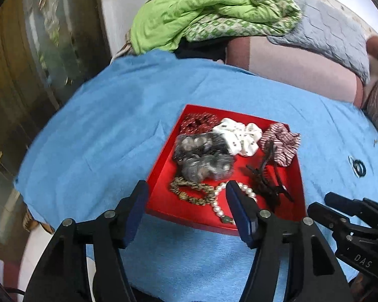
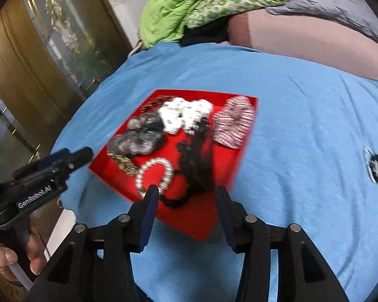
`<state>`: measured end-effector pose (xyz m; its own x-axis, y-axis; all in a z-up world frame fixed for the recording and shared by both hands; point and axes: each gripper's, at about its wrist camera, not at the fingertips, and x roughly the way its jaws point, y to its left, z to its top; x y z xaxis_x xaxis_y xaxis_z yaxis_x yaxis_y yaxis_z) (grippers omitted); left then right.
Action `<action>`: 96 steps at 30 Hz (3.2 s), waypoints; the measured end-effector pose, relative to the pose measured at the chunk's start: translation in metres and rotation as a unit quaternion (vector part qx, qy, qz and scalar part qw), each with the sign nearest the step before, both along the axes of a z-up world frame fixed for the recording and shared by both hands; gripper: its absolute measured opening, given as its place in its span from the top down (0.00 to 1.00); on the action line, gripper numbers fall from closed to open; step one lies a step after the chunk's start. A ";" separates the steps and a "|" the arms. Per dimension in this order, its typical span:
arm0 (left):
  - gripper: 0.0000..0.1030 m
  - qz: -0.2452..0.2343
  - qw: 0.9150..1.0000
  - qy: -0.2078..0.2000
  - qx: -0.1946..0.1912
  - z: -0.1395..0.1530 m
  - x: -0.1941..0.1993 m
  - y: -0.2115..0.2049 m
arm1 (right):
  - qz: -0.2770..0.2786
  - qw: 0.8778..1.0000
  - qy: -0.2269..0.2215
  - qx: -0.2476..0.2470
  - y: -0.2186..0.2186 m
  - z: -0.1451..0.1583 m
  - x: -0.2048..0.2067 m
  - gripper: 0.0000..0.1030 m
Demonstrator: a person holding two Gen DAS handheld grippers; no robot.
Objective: Organize jewelry
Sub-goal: 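Open both tools to drop the bracelets into the tray and withdraw, then move both tools to the white bead and black beaded bracelets on the sheet, then grasp the white bead bracelet with the left tool while the right tool grasps the black beaded bracelet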
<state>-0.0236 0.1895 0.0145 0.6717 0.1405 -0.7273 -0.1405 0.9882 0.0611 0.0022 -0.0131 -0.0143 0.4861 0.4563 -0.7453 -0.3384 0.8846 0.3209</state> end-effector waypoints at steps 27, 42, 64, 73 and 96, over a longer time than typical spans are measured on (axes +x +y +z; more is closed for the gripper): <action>0.39 -0.120 0.992 0.015 0.033 0.007 -0.013 -0.111 | -0.177 0.983 -0.024 -0.035 -0.186 -0.021 -0.020 0.41; 0.39 -0.166 0.984 0.048 0.033 -0.025 -0.007 -0.140 | -0.274 0.961 0.039 0.009 -0.285 -0.060 0.071 0.62; 0.39 -0.231 0.967 0.092 -0.051 -0.050 0.093 -0.267 | -0.338 0.941 0.013 -0.023 -0.329 -0.086 0.058 0.89; 0.59 -0.265 0.954 0.126 -0.061 -0.085 0.158 -0.343 | -0.326 0.945 0.013 0.009 -0.334 -0.091 0.066 0.80; 0.95 -0.296 0.949 0.106 -0.001 -0.100 0.158 -0.370 | -0.301 0.954 -0.003 -0.002 -0.329 -0.091 0.076 0.89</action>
<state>0.1344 -0.1801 -0.0859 0.4703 -0.2172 -0.8554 0.4546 0.8904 0.0239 0.0782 -0.3416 -0.1057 0.6630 0.0907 -0.7431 0.2286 0.9207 0.3163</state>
